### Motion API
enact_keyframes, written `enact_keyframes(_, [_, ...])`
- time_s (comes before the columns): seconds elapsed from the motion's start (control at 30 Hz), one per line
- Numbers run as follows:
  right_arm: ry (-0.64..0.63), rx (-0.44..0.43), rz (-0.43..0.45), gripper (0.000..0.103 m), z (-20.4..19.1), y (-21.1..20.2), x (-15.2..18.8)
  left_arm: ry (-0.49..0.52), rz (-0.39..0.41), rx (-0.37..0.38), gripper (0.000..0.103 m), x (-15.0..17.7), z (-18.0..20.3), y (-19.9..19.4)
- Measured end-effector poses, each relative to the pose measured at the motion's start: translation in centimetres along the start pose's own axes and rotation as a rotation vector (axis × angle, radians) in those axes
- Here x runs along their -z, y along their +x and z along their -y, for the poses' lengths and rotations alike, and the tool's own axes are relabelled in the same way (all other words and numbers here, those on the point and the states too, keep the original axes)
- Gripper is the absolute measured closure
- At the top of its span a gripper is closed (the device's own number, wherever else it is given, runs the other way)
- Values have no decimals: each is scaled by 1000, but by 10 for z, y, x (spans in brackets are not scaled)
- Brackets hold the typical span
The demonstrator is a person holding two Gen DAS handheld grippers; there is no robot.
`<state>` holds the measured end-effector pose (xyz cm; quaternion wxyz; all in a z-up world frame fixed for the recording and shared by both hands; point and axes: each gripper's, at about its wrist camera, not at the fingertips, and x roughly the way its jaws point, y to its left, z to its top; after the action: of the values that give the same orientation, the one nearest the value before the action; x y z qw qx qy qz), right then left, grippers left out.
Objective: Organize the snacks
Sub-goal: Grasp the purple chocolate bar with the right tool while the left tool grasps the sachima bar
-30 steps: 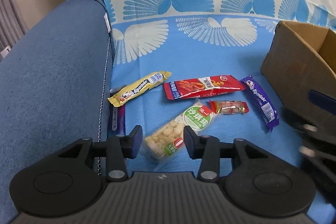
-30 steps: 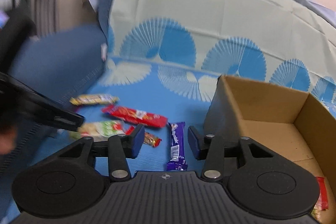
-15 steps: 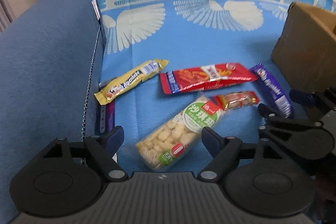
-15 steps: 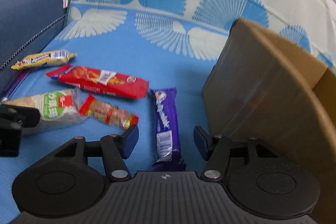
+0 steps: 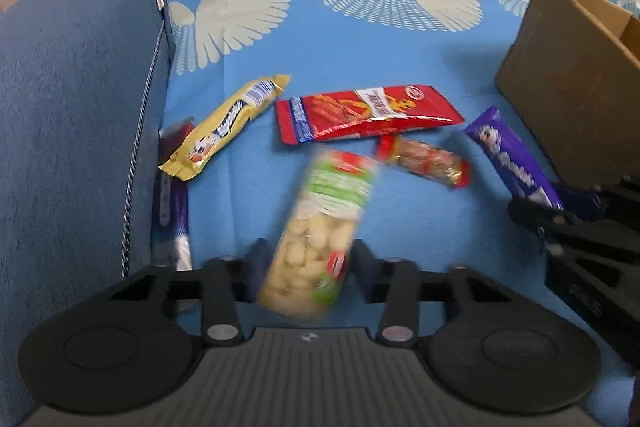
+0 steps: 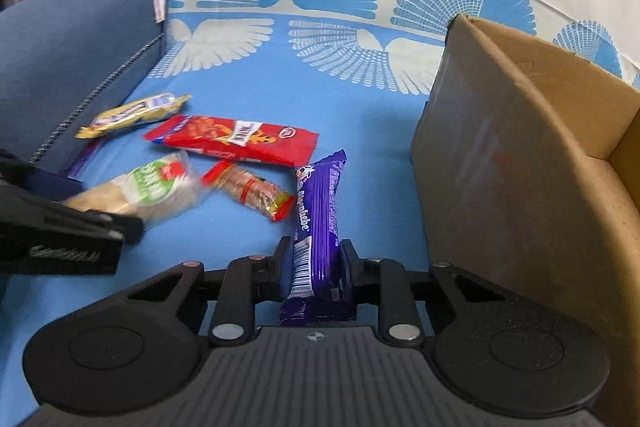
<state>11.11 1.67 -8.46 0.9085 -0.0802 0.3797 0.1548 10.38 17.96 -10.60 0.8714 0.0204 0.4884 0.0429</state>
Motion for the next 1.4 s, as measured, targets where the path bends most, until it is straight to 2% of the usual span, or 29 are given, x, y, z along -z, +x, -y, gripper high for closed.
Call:
enact_keyframes(0.17, [6, -87, -38, 78, 6, -41, 3, -89, -14, 55, 64, 11, -4, -22])
enact_keyframes(0.4, [-44, -218, -74, 78, 12, -107, 21, -309, -156, 133, 64, 47, -12, -58])
enact_keyframes(0.53, [-10, -277, -143, 78, 7, -114, 49, -431, -198, 174, 64, 74, -12, -64])
enact_keyframes(0.67, [57, -314, -211, 78, 8, -102, 75, -390, -218, 130, 63, 84, 0, -65])
enact_keyframes(0.77, [48, -326, -255, 77, 6, -92, 82, -350, -228, 102, 56, 82, 4, -59])
enact_keyframes(0.9, [14, -299, -228, 65, 1, -89, 79, -344, -226, 85, 50, 77, 5, -55])
enact_keyframes(1.0, [-2, -289, -224, 61, 0, -84, 78, -343, -225, 82, 48, 76, 6, -53])
enact_keyframes(1.4, [-50, -268, -209, 60, -5, -81, 79, -326, -225, 75, 46, 74, 10, -51])
